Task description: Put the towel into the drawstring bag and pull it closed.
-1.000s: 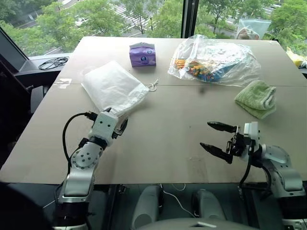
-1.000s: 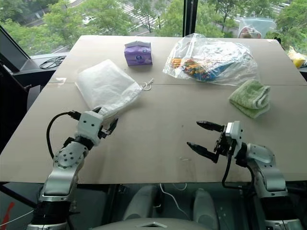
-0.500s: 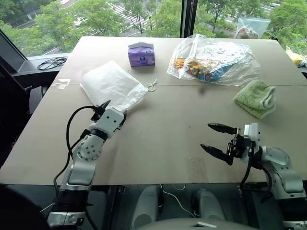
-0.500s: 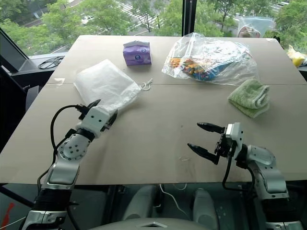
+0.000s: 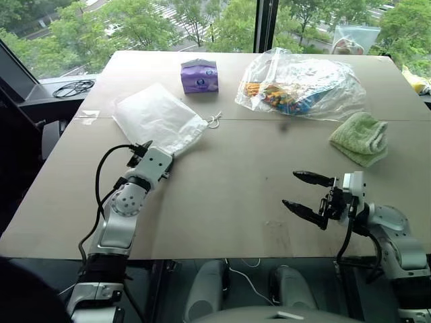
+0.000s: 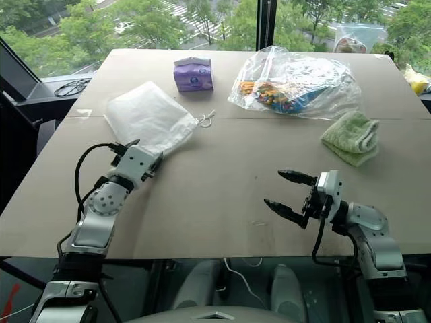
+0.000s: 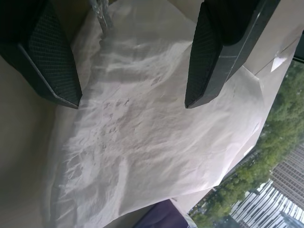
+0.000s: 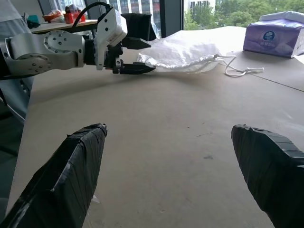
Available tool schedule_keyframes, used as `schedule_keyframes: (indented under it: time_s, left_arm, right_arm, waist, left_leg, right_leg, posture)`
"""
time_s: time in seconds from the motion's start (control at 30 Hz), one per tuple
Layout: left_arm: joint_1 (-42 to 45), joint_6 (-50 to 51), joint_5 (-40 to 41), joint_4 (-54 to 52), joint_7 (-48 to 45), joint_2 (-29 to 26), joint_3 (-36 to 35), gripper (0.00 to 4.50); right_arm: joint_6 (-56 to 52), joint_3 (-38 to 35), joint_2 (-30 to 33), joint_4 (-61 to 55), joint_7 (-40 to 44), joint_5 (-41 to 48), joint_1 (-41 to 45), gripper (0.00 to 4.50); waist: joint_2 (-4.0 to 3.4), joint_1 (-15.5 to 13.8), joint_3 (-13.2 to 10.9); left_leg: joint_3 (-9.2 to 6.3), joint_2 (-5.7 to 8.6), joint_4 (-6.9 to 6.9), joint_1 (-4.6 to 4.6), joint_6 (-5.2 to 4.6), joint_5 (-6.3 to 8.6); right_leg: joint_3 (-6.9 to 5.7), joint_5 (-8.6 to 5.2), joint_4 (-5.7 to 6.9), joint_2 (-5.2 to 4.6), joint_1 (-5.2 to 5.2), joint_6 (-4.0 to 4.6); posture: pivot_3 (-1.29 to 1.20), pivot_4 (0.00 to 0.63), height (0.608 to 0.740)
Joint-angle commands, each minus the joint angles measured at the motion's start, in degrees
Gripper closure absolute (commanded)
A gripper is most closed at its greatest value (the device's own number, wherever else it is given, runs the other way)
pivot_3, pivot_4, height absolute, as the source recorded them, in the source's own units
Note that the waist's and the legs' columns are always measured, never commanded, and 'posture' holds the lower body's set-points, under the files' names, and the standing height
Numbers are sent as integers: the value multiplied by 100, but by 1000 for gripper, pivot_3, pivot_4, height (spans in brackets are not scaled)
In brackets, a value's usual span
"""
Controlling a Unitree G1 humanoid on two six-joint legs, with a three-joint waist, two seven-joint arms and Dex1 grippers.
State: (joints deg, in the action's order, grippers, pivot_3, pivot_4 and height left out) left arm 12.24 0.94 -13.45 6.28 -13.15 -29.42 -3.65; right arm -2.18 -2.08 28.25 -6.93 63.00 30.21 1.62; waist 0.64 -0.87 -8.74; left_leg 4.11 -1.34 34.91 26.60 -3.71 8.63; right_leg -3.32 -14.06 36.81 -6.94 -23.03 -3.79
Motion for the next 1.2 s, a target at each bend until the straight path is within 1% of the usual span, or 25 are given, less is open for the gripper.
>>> schedule_keyframes:
  time_s: [0.03,0.13,0.17,0.2,0.27,0.3,0.37,0.4,0.53,0.6,0.7,0.87,0.97,1.07,1.13,1.2]
  left_arm:
    - [85,-89,-55,82,76,-75,-1,1049]
    - [174,-117,-86,206,108,-83,-11,1049]
    - [197,-112,-102,234,121,-84,-12,1575]
    - [214,-102,-111,259,124,-83,-4,1770]
    - [238,-85,-76,308,63,-66,31,2847]
    - [241,-91,-56,319,39,-59,40,3164]
    - [232,-67,-42,306,14,-49,51,4229]
    - [226,-50,-38,301,8,-46,47,4441]
    - [223,-59,-48,299,32,-46,40,4441]
    - [264,-201,-175,260,243,-69,8,4441]
    - [389,-466,-573,63,832,-199,-113,4441]
    - [552,-644,-1274,-386,1528,-463,-180,4441]
    - [632,-619,-1608,-611,1731,-567,-114,4441]
    - [674,-516,-1758,-676,1710,-557,-3,4441]
    - [695,-460,-1755,-684,1682,-485,16,4441]
    - [733,-388,-1721,-691,1637,-414,28,4441]
  right_arm:
    - [91,-105,-4,-212,-63,38,50,0]
    - [89,-99,-7,-236,-104,39,50,0]
    - [96,-102,-7,-234,-117,36,53,0]
    - [110,-107,-6,-220,-124,31,58,0]
    - [145,-119,-9,-191,-129,24,58,0]
    - [156,-121,-9,-187,-131,23,53,0]
    - [185,-130,-15,-190,-137,16,21,0]
    - [197,-133,-18,-198,-141,14,1,0]
    - [255,-139,-27,-184,-144,6,-44,0]
    - [288,-144,-38,-139,-140,3,-14,0]
    - [311,-174,-51,-77,-146,24,72,0]
    - [276,-211,-62,-86,-180,75,127,0]
    - [255,-210,-91,-116,-221,91,152,0]
    - [230,-226,-126,-136,-319,99,193,0]
    - [254,-292,-156,-75,-576,-59,274,0]
    - [192,-424,-209,73,-1114,-284,448,0]
  waist:
    - [0,1,0]
    - [0,1,0]
    - [0,1,0]
    - [0,0,0]
    - [0,1,0]
    - [0,-2,0]
    - [-2,-16,2]
    - [-3,-17,3]
    - [-3,-16,3]
    - [-3,-16,3]
    - [2,-9,0]
    - [8,-5,-4]
    - [8,-8,-4]
    - [7,-4,-3]
    - [7,-2,-4]
    - [7,4,-4]
  left_leg:
    - [0,0,0,0,0,0]
    - [0,0,1,0,0,0]
    - [0,0,1,0,0,0]
    - [0,0,1,0,0,0]
    - [0,0,2,0,0,0]
    - [0,0,2,0,0,0]
    - [0,0,3,0,0,0]
    - [0,0,3,-1,0,0]
    - [-1,2,8,-1,0,0]
    - [-2,2,8,-1,0,0]
    - [-3,2,8,-1,0,0]
    - [-3,2,8,0,0,0]
    - [-2,2,8,0,0,0]
    - [-1,2,7,0,0,0]
    - [-1,2,7,0,0,0]
    - [-1,2,7,0,0,0]
  right_leg:
    - [0,0,0,0,0,0]
    - [0,0,1,1,0,0]
    - [0,0,1,1,0,0]
    - [0,0,1,1,1,0]
    - [0,0,1,1,1,0]
    - [0,0,1,1,1,0]
    - [-3,0,1,0,2,0]
    - [-3,0,1,0,5,0]
    - [-3,1,1,-2,7,-1]
    - [-4,1,1,-2,7,-1]
    - [-5,1,1,-2,7,-1]
    - [-5,1,1,-1,6,-2]
    - [-5,2,1,-1,7,-2]
    - [-4,2,1,2,6,-3]
    - [-4,2,2,6,6,-3]
    - [-3,2,2,8,6,-4]
  posture:
    - [0,150,739]
    - [0,150,739]
    - [0,150,739]
    - [0,150,739]
    - [0,150,739]
    - [0,150,739]
    - [0,150,739]
    - [0,150,739]
    - [0,150,739]
    - [0,150,739]
    - [0,150,739]
    - [0,150,739]
    - [0,150,739]
    - [0,150,739]
    - [0,150,739]
    - [0,150,739]
